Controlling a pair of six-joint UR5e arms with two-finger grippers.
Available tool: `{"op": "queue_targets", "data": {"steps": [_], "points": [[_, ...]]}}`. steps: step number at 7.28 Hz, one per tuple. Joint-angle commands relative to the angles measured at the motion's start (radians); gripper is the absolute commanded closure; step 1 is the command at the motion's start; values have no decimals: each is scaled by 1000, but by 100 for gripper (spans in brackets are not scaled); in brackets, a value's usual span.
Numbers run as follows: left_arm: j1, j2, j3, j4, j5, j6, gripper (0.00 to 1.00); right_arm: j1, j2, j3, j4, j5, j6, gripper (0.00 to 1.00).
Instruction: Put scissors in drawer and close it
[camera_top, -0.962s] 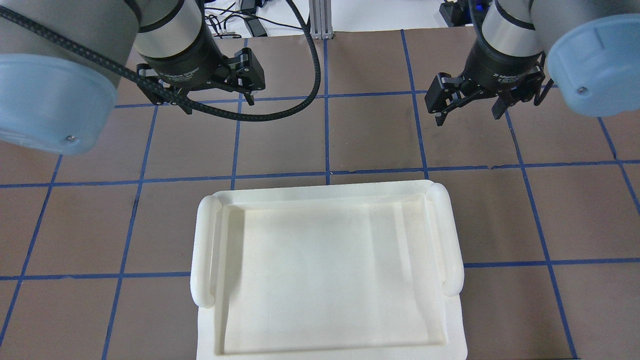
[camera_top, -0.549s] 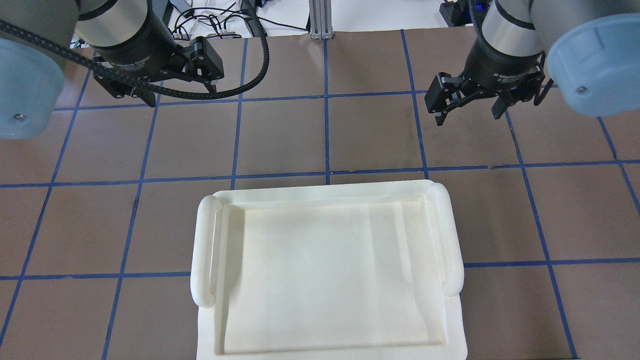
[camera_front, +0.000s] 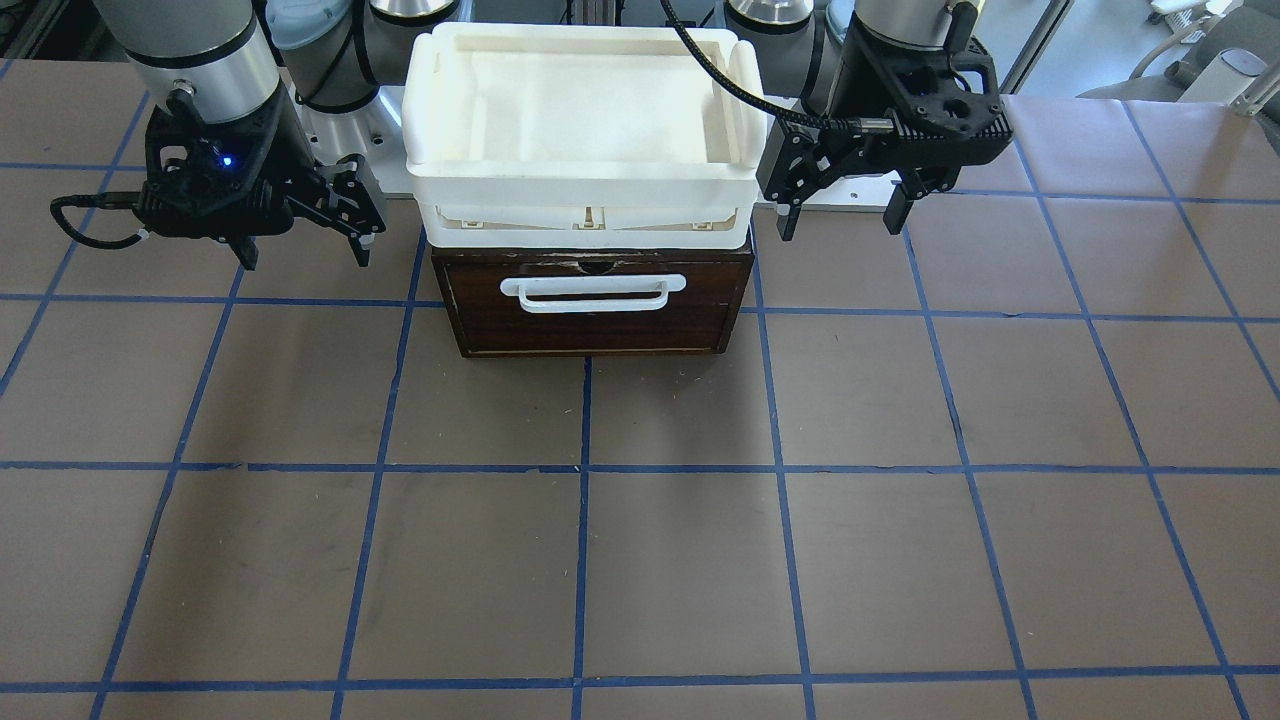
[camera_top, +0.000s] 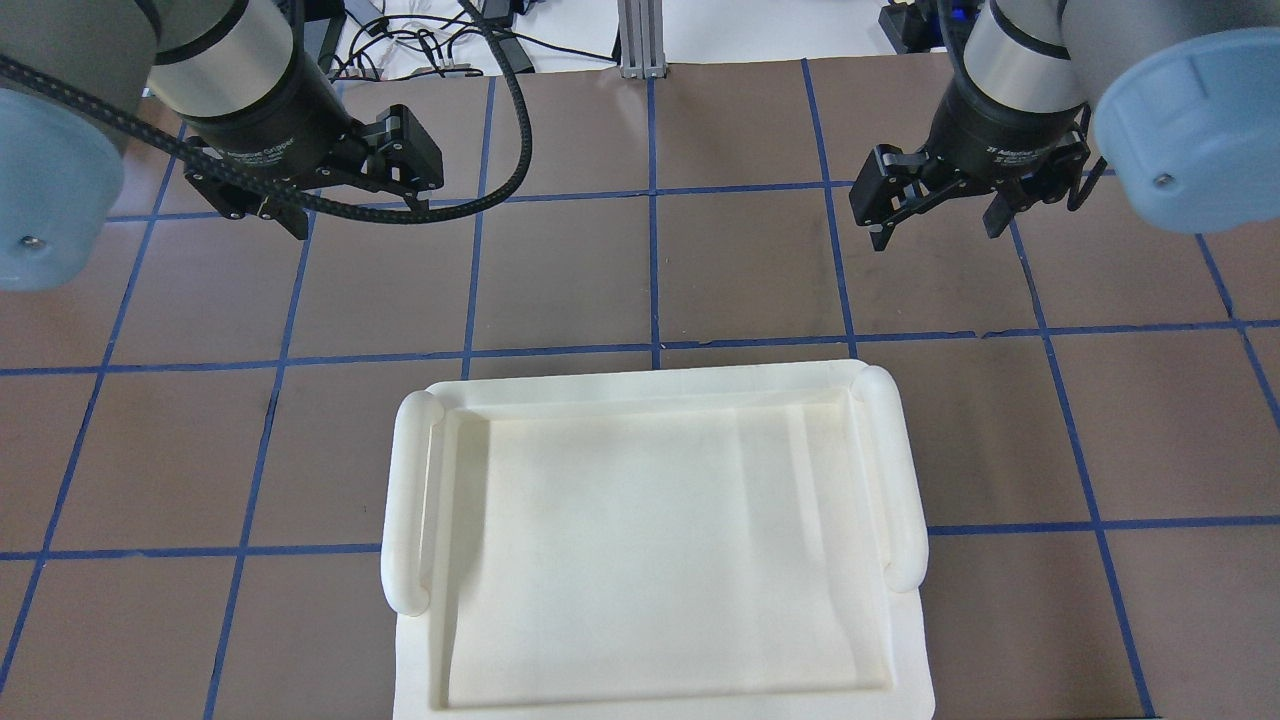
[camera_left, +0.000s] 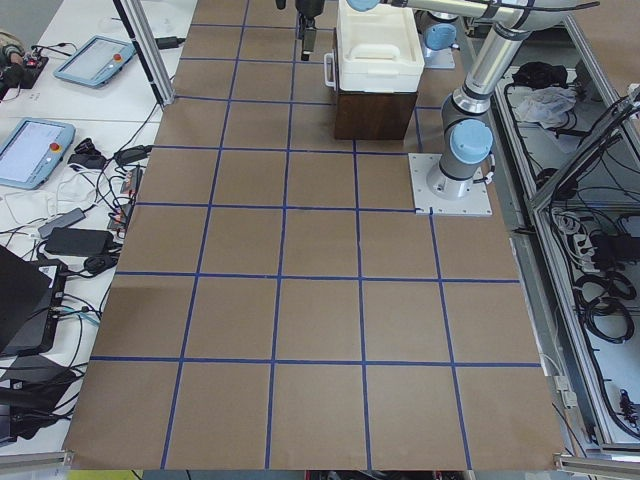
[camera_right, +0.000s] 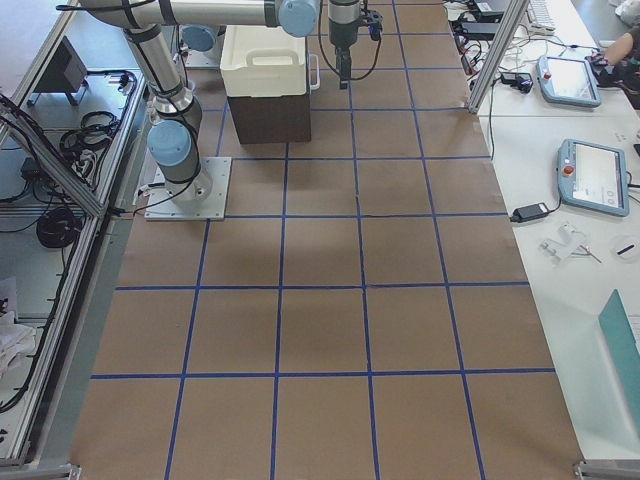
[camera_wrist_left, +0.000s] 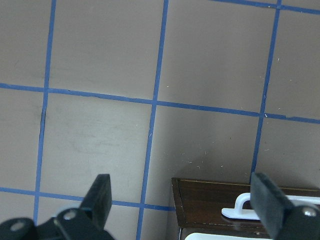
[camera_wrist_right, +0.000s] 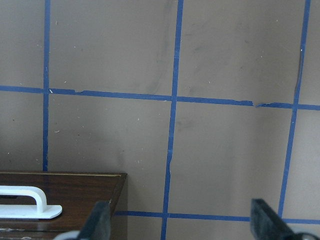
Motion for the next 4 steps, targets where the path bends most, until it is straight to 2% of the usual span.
{"op": "queue_targets", "data": {"steps": [1,4], "points": [[5,-1,-1,-3,-6,2,0,0,0,0,-2,0,0,0],[8,3,0,-5,-1,2,0,0,0,0,2,0,0,0]]}}
